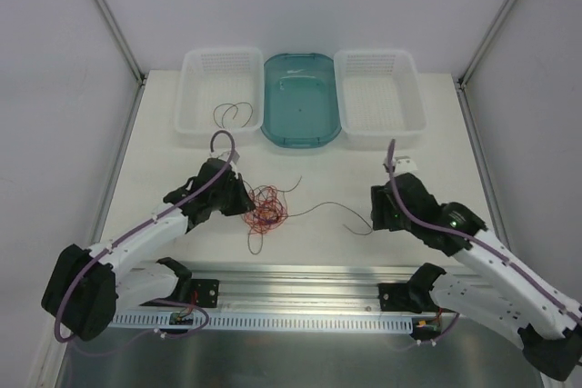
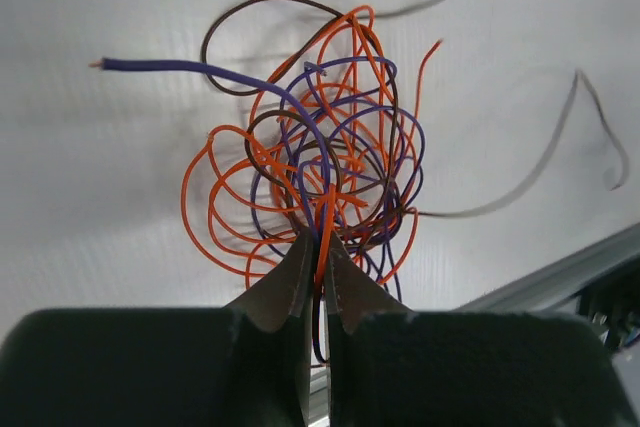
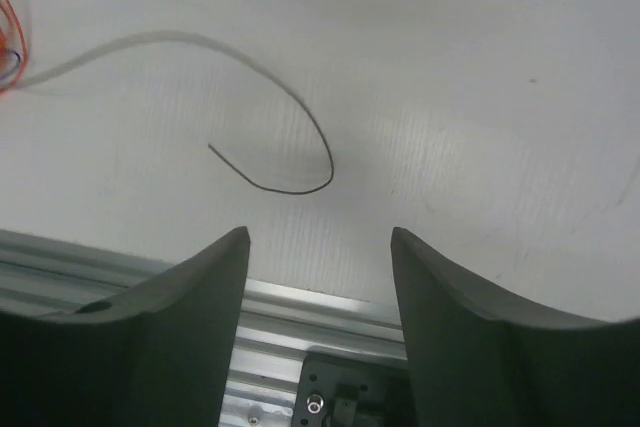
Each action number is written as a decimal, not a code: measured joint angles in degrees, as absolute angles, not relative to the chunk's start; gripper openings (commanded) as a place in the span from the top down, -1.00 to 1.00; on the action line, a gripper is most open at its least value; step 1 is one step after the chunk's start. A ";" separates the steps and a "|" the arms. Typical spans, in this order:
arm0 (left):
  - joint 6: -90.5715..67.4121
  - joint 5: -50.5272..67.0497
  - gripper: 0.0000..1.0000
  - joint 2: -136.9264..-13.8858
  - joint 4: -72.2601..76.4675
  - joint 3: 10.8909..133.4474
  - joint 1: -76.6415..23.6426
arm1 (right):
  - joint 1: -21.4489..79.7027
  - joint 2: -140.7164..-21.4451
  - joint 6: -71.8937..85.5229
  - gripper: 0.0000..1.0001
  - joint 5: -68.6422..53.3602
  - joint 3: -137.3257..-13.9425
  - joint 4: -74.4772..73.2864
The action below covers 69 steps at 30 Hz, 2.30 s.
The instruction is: Untangle the cables
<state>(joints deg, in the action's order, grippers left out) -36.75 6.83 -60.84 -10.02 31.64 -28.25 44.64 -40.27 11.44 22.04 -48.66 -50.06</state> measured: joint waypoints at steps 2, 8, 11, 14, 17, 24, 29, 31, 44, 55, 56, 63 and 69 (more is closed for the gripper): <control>-36.05 6.85 1.00 -62.48 -10.20 31.68 -31.88 | 44.66 -46.11 11.42 -0.35 17.72 -45.12 -47.40; -34.20 6.92 1.00 -68.55 -10.85 32.86 -38.87 | 47.46 -53.30 10.81 -0.34 9.96 -44.12 -39.00; -33.69 6.90 1.00 -69.14 -10.94 34.09 -40.75 | 48.42 -56.34 10.24 -0.30 7.44 -45.71 -33.10; -33.61 6.90 1.00 -69.43 -10.31 35.14 -42.59 | 48.56 -61.71 10.07 -0.28 4.89 -47.22 -26.79; -33.61 6.94 1.00 -70.08 -9.67 35.88 -43.79 | 49.12 -69.01 10.09 -0.27 2.04 -48.56 -20.95; -33.61 6.76 1.00 -70.50 -9.23 36.12 -44.71 | 52.05 -83.42 12.05 -0.17 -2.04 -49.36 -10.66; -33.69 5.45 0.94 -69.76 -9.26 36.07 -44.69 | 52.69 -89.97 14.55 0.26 -3.33 -49.39 -5.67; -33.76 4.86 0.90 -68.93 -9.21 36.01 -44.71 | 52.86 -91.55 15.25 0.72 -3.99 -49.41 -4.36; -35.51 0.71 -0.53 -59.79 -8.91 34.30 -44.69 | 53.23 -81.80 14.76 0.99 3.97 -49.60 -10.87; -39.16 2.50 -0.36 -63.09 -7.35 34.30 -44.71 | 53.23 -72.16 14.06 0.99 9.50 -51.53 -14.72; -40.23 2.52 -0.33 -63.92 -6.72 34.30 -44.71 | 53.25 -72.16 14.11 0.99 9.72 -51.53 -14.87; -48.14 2.74 0.05 -68.75 1.28 32.56 -44.71 | 53.84 -72.16 14.79 0.99 10.35 -51.18 -14.83; -54.08 2.66 0.99 -72.99 6.63 30.83 -45.12 | 54.41 -72.16 15.46 0.99 10.98 -50.46 -14.83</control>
